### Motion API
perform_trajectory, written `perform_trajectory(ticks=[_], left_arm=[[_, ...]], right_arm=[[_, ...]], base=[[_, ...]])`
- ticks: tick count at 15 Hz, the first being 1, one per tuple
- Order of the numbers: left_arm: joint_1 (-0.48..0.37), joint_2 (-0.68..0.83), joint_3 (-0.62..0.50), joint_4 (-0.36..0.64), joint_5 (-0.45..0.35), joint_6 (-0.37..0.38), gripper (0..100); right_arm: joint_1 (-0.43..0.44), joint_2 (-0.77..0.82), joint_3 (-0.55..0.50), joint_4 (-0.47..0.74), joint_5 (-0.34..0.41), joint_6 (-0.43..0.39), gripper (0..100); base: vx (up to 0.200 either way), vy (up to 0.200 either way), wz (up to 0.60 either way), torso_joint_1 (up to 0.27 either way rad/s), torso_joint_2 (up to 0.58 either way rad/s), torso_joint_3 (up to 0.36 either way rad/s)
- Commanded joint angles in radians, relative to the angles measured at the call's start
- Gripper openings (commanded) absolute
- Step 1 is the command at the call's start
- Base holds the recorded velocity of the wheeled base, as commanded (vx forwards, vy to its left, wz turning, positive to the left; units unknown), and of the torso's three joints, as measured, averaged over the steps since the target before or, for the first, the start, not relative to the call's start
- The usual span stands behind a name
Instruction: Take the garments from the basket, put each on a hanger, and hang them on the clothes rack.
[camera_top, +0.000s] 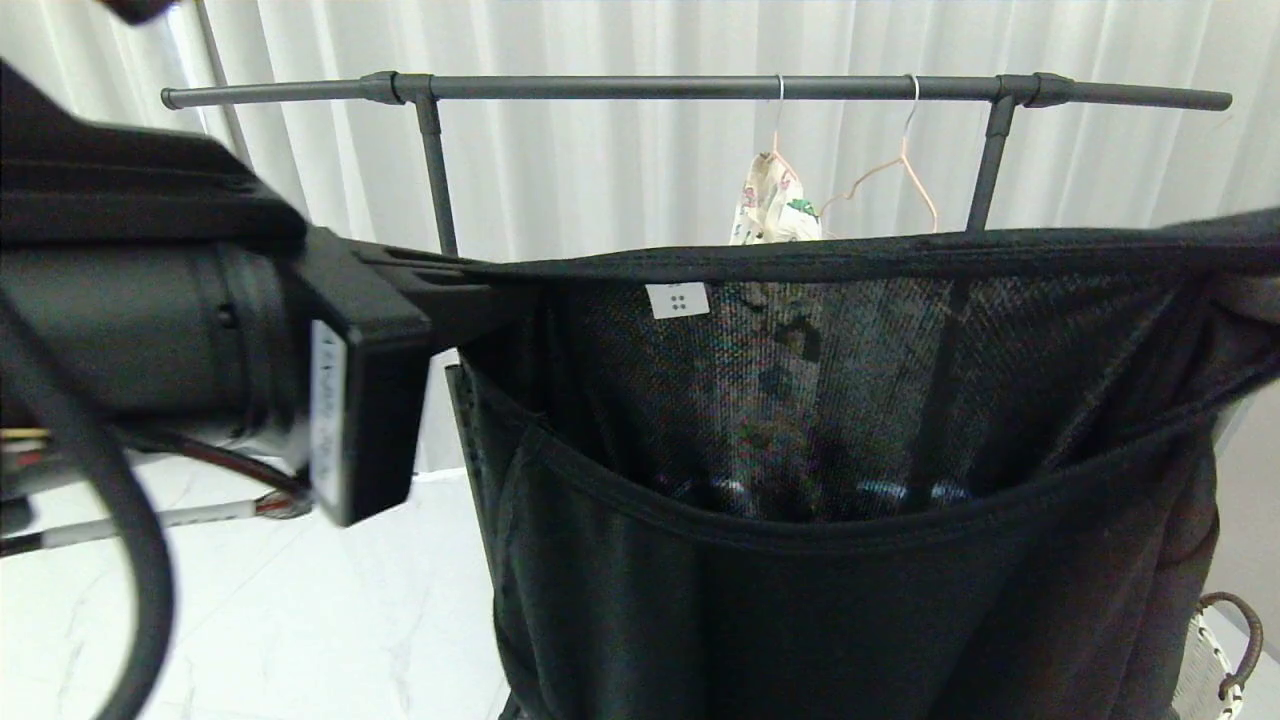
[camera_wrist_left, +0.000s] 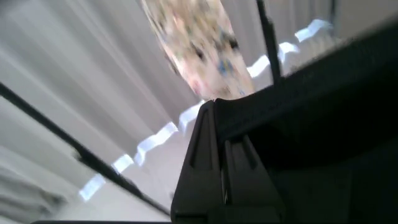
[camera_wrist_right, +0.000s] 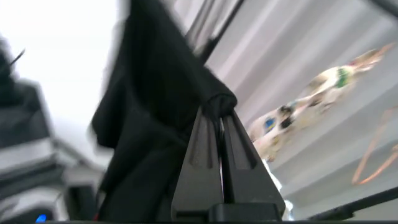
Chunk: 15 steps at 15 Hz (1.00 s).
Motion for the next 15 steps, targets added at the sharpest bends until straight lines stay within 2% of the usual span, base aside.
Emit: perform_trajectory(ticks=[1,3,6,7,10,15], left_arm=[[-0.073,-0.037,-0.133,0.172,-0.001,-0.146,0],[-0.175,-0.041,-0.201,0.279,-0.001,-0.293,0],[-0.343,-0.043,-0.214,0.313,-0.001,-0.46,0],[-0.391,-0.043,-0.219,0.315,0.0,-0.494,0],[-0.415,-0.046,-0.234,0.353,-0.001,-0.503,0],[-0.423,-0.054,-0.242,0.355,0.0,-0.502,0]], right_arm=[[-0.041,0.06,0.0,-0.073,0.001,-0.001,0],[-0.041,0.11,0.0,-0.162,0.001,-0.001,0],[-0.04,0.182,-0.006,-0.266,0.004,-0.001,0],[-0.038,0.205,-0.009,-0.299,0.004,-0.001,0],[-0.037,0.236,-0.015,-0.332,0.006,-0.001,0],[-0.04,0.221,-0.014,-0.322,-0.004,-0.001,0]], base=[[0.0,0.0,0.0,0.0,0.0,0.0],[0.0,0.0,0.0,0.0,0.0,0.0],[0.0,0.0,0.0,0.0,0.0,0.0],[0.0,0.0,0.0,0.0,0.0,0.0],[0.0,0.0,0.0,0.0,0.0,0.0],[0.0,0.0,0.0,0.0,0.0,0.0]])
